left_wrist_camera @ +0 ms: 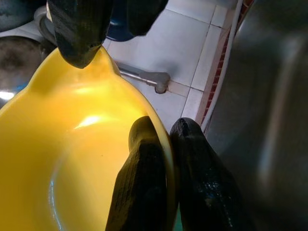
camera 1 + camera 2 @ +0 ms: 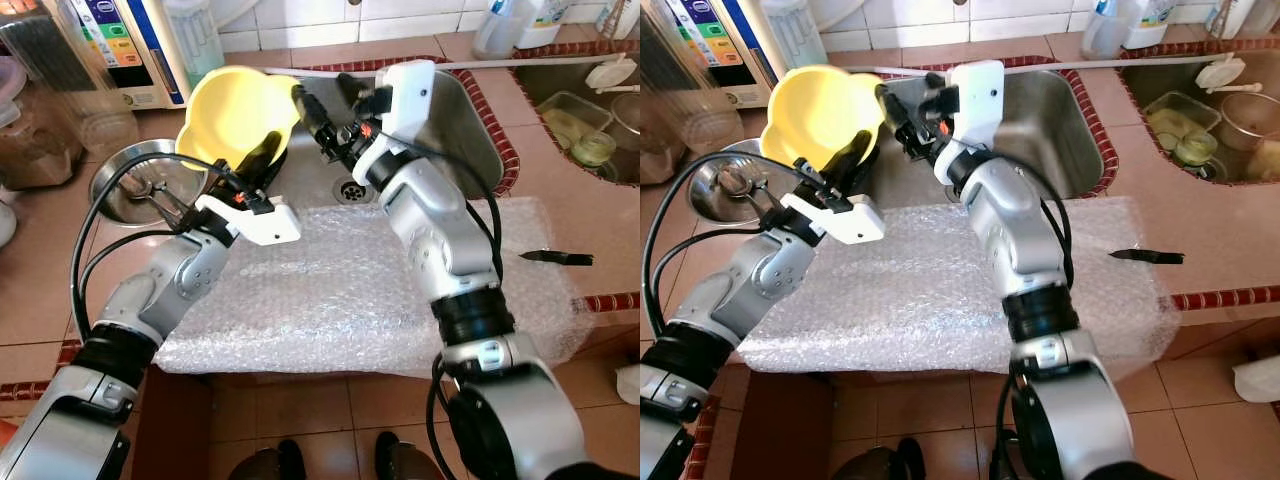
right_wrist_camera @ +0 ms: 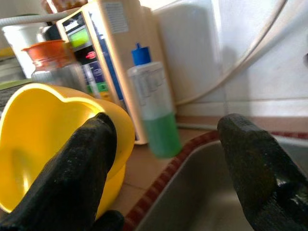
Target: Kitchen organization
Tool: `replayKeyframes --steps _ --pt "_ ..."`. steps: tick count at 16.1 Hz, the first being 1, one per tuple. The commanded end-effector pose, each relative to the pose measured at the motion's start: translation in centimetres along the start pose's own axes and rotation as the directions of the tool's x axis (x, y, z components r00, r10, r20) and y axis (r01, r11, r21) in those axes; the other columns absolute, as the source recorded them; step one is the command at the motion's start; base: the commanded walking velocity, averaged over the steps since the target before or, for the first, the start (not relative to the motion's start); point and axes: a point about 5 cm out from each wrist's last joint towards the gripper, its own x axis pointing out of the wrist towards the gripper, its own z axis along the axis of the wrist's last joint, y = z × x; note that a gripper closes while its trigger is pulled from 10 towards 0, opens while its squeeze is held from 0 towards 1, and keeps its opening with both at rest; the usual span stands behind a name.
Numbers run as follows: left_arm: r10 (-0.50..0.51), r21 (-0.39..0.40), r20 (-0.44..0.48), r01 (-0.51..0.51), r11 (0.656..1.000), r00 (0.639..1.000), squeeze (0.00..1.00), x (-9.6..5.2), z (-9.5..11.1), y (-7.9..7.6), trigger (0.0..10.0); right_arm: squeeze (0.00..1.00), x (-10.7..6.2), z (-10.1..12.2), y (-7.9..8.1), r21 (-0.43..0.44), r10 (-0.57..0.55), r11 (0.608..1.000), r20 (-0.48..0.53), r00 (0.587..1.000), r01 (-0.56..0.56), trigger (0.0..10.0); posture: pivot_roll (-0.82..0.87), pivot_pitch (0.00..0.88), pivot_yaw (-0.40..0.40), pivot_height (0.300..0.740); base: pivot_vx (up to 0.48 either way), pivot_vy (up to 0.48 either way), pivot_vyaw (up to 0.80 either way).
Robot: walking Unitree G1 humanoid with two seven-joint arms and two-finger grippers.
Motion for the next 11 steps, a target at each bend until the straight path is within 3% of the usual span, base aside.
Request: replayKeyframes --steps 1,4,5,6,11 --pt "0.067 -0.007 0.208 -0.067 0.998 0.976 0.0 0.5 3.5 0.7 10.0 0.0 -0.5 -0.4 -1.7 0.058 -0.083 0.995 -0.028 0.996 0.085 10.0 -0.05 0.279 0.08 0.74 0.0 0.0 0.0" --pt "0.065 -0.005 0.198 -0.065 0.998 0.978 0.0 0.4 3.3 0.7 10.0 0.0 -0.3 0.0 -0.7 0.082 -0.016 0.997 0.002 1.0 0.016 10.0 -0.04 0.277 0.079 0.74 0.0 0.0 0.0" --pt "0.064 -0.005 0.197 -0.064 0.998 0.978 0.0 0.4 3.3 0.7 10.0 0.75 -0.4 0.1 -0.4 0.094 0.006 0.996 0.005 1.0 -0.006 10.0 -0.05 0.276 0.079 0.74 0.0 0.0 0.0" --pt "0.065 -0.006 0.196 -0.065 0.998 0.979 0.0 0.4 3.3 0.7 10.0 1.0 -0.4 0.2 -0.2 0.089 0.022 0.996 0.01 1.0 -0.023 10.0 -0.05 0.275 0.08 0.74 0.0 0.0 0.0" --pt "0.068 -0.012 0.196 -0.067 0.998 0.978 0.0 0.5 3.5 0.7 10.0 1.0 -0.7 -0.6 0.2 0.08 0.042 0.996 -0.038 0.998 -0.039 10.0 -0.05 0.28 0.084 0.74 0.0 0.0 0.0"
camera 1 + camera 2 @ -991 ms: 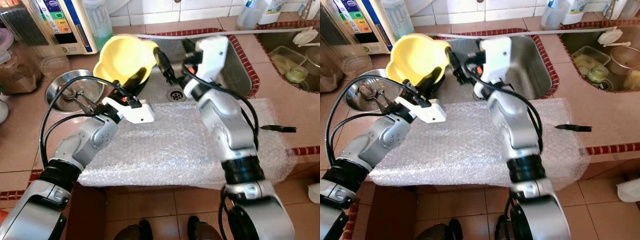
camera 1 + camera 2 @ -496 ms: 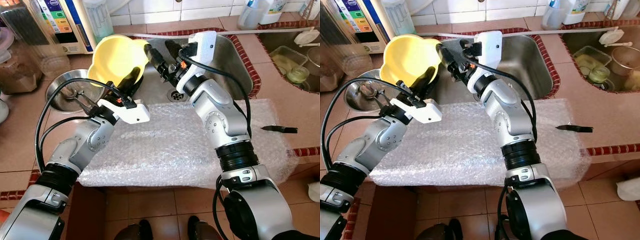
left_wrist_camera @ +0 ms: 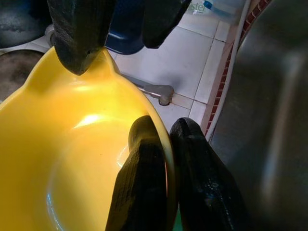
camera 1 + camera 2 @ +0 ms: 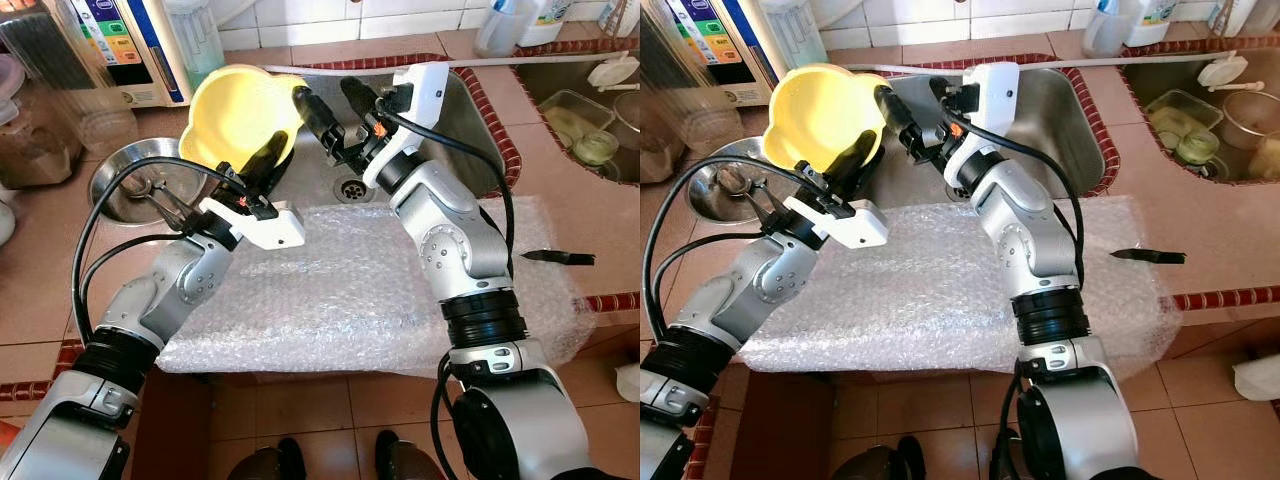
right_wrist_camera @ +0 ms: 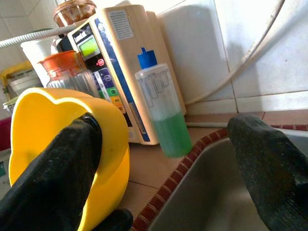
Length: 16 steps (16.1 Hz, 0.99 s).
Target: Kitchen organization
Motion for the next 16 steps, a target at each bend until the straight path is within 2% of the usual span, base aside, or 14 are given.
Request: replayKeyframes --steps 1,6,8,9,11,12,13,16 --pt "0.03 -0.008 0.16 -0.029 1.0 0.987 0.0 0.6 2.8 0.3 10.0 1.0 0.2 -1.1 0.3 0.012 0.009 1.0 -0.079 0.997 -0.008 10.0 -0.05 0.281 0.086 0.74 0.0 0.0 0.0" --pt "0.028 -0.014 0.159 -0.026 1.0 0.987 0.0 0.6 2.9 0.2 10.0 1.0 0.5 -1.8 2.2 0.043 0.106 0.994 -0.124 0.987 -0.101 10.0 -0.05 0.282 0.085 0.74 0.0 0.0 0.0" --pt "0.028 -0.015 0.157 -0.026 1.0 0.987 0.0 0.7 2.9 0.2 10.0 1.0 0.5 -1.8 2.5 0.043 0.11 0.993 -0.125 0.986 -0.105 10.0 -0.05 0.281 0.084 0.74 0.0 0.0 0.0" --pt "0.031 -0.017 0.159 -0.029 0.999 0.987 0.0 0.8 2.9 0.2 10.0 1.0 0.5 -1.7 2.6 0.035 0.114 0.993 -0.12 0.986 -0.111 10.0 -0.05 0.28 0.084 0.74 0.0 0.0 0.0" --pt "0.03 -0.023 0.17 -0.027 0.999 0.985 0.0 0.8 3.2 0.1 10.0 1.0 0.8 -1.2 2.7 -0.058 0.086 0.994 -0.097 0.992 -0.091 10.0 -0.05 0.279 0.086 0.74 0.0 0.0 0.0" --pt "0.023 -0.02 0.167 -0.02 1.0 0.986 0.0 0.7 3.1 -0.1 10.0 1.0 0.9 -0.8 2.4 -0.095 0.049 0.994 -0.081 0.996 -0.056 1.4 -0.05 0.279 0.087 0.74 0.0 0.0 0.0" --pt "0.019 -0.018 0.166 -0.016 1.0 0.986 0.0 0.7 3.1 -0.1 10.0 1.0 1.0 -0.7 2.4 -0.092 0.043 0.995 -0.073 0.996 -0.049 0.0 -0.05 0.278 0.086 0.74 0.0 0.0 0.0" --pt "0.007 -0.007 0.155 -0.006 1.0 0.988 0.0 0.6 2.9 -0.2 10.0 0.95 1.1 -0.1 2.4 -0.174 0.019 0.984 -0.054 0.998 -0.028 0.0 -0.05 0.278 0.086 0.74 0.0 0.0 0.0"
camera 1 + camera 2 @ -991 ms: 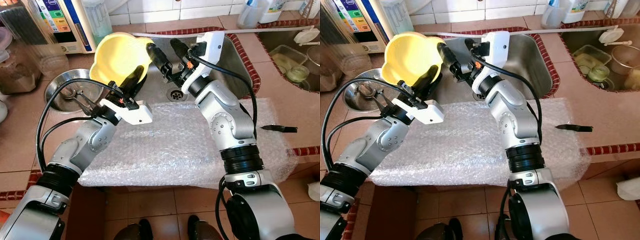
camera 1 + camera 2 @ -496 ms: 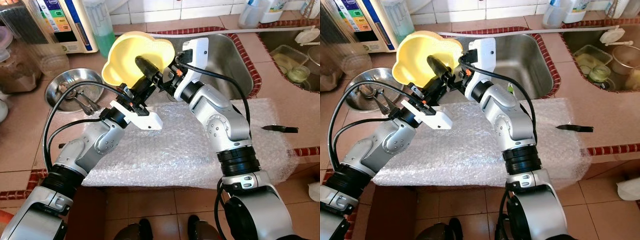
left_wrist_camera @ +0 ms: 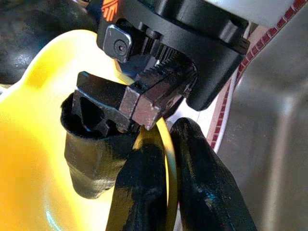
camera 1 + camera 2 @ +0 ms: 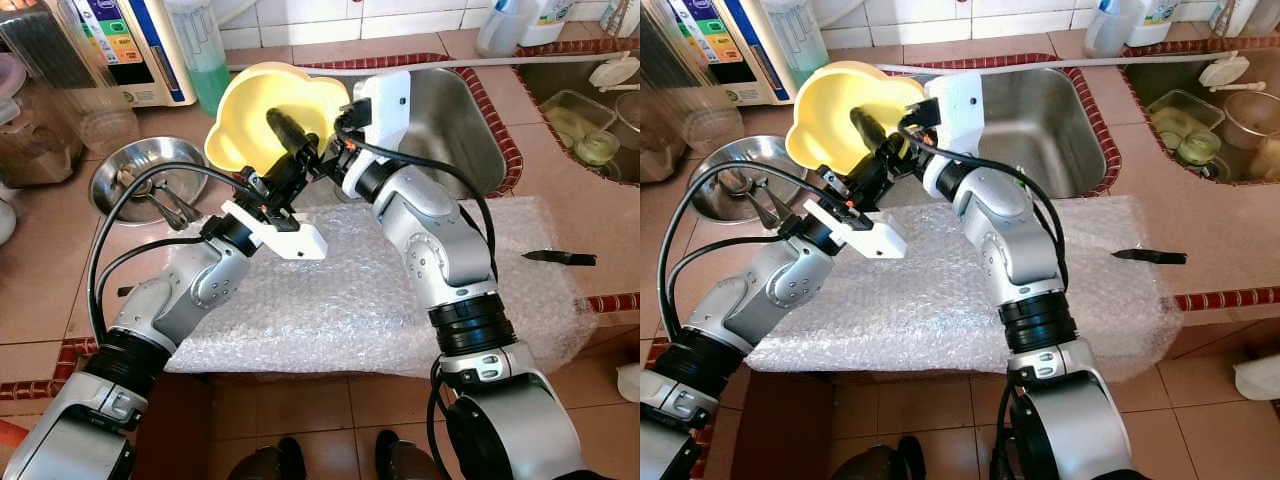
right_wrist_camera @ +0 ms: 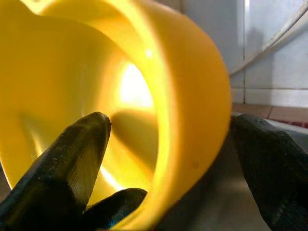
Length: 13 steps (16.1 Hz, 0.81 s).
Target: Kitchen organization
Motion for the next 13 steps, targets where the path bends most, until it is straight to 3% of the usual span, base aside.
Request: replayKeyframes --steps 1,5,6,11,12,13 --pt "-0.015 0.019 0.027 0.015 1.0 1.0 0.0 0.0 0.3 -0.1 10.0 0.91 0.3 1.1 0.5 -0.056 0.007 0.998 0.032 0.999 -0.006 0.0 -0.05 0.277 0.086 0.74 0.0 0.0 0.0" --pt "-0.031 0.024 0.019 0.031 0.999 0.999 0.0 -0.1 0.2 -0.4 10.0 0.78 0.3 1.4 0.2 -0.11 -0.041 0.993 0.065 0.997 0.047 0.0 -0.05 0.277 0.089 0.74 0.0 0.0 0.0" --pt "-0.047 0.022 0.012 0.046 0.999 0.999 0.0 -0.2 0.1 -0.6 10.0 0.52 0.3 1.7 0.1 -0.137 -0.047 0.989 0.086 0.995 0.059 0.0 -0.06 0.277 0.09 0.74 0.0 0.0 0.0" --pt "-0.067 0.017 0.002 0.067 0.998 0.998 0.0 -0.1 0.0 -1.1 10.0 0.43 0.4 2.3 0.4 -0.16 -0.04 0.985 0.123 0.992 0.06 0.0 -0.06 0.275 0.09 0.74 0.0 0.0 0.0" --pt "-0.079 0.012 -0.007 0.079 0.997 0.997 0.0 -0.1 -0.2 -1.2 10.0 0.0 0.4 2.5 0.6 -0.176 -0.033 0.983 0.142 0.989 0.058 0.0 -0.06 0.272 0.089 0.74 0.0 0.0 0.0" --pt "-0.08 0.01 -0.009 0.08 0.997 0.997 0.0 -0.1 -0.2 -1.2 10.0 0.0 0.4 2.5 0.6 -0.177 -0.034 0.982 0.143 0.989 0.059 0.0 -0.06 0.271 0.089 0.74 0.0 0.0 0.0"
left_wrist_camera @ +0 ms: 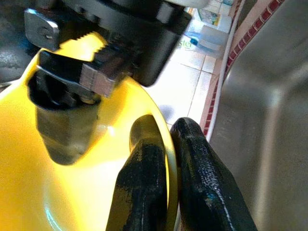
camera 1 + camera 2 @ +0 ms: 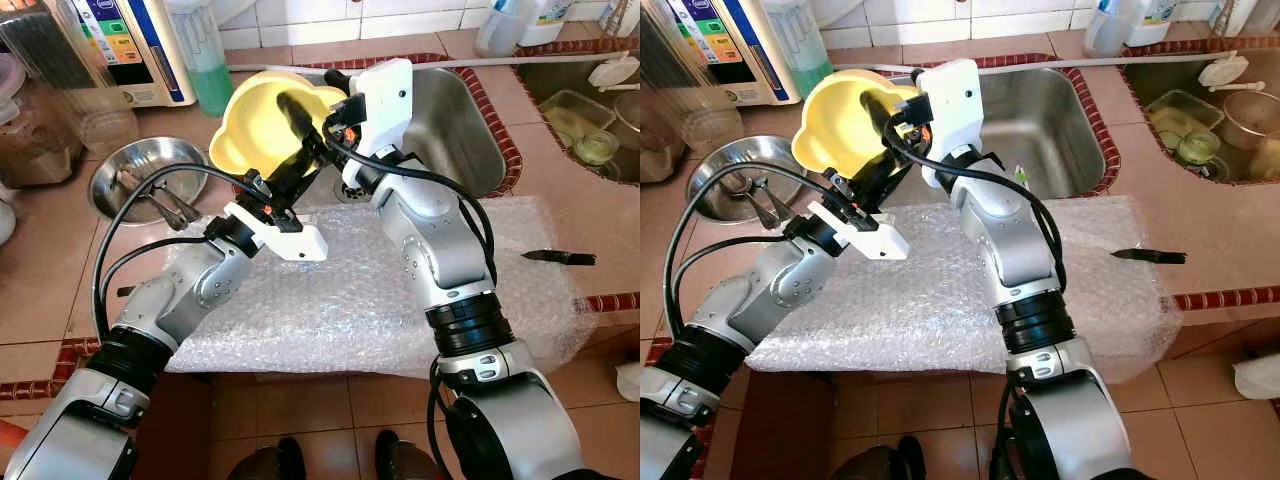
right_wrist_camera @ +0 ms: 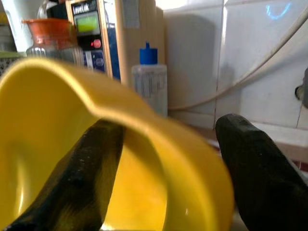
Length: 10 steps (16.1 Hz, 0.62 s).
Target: Kitchen organization
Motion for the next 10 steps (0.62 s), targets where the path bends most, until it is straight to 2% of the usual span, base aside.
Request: replayKeyframes --steps 1,10 --pt "-0.032 0.002 0.007 0.032 0.999 0.999 0.0 -0.1 0.11 -0.47 10.0 0.0 0.39 1.32 0.34 -0.023 0.015 1.0 0.053 0.998 -0.014 0.0 -0.06 0.271 0.088 0.74 0.0 0.0 0.0" --pt "-0.021 0.004 0.007 0.021 1.0 1.0 0.0 -0.02 0.01 -0.32 10.0 0.0 0.39 0.81 0.09 0.002 -0.006 1.0 0.03 1.0 0.006 0.0 -0.06 0.269 0.087 0.74 0.0 0.0 0.0"
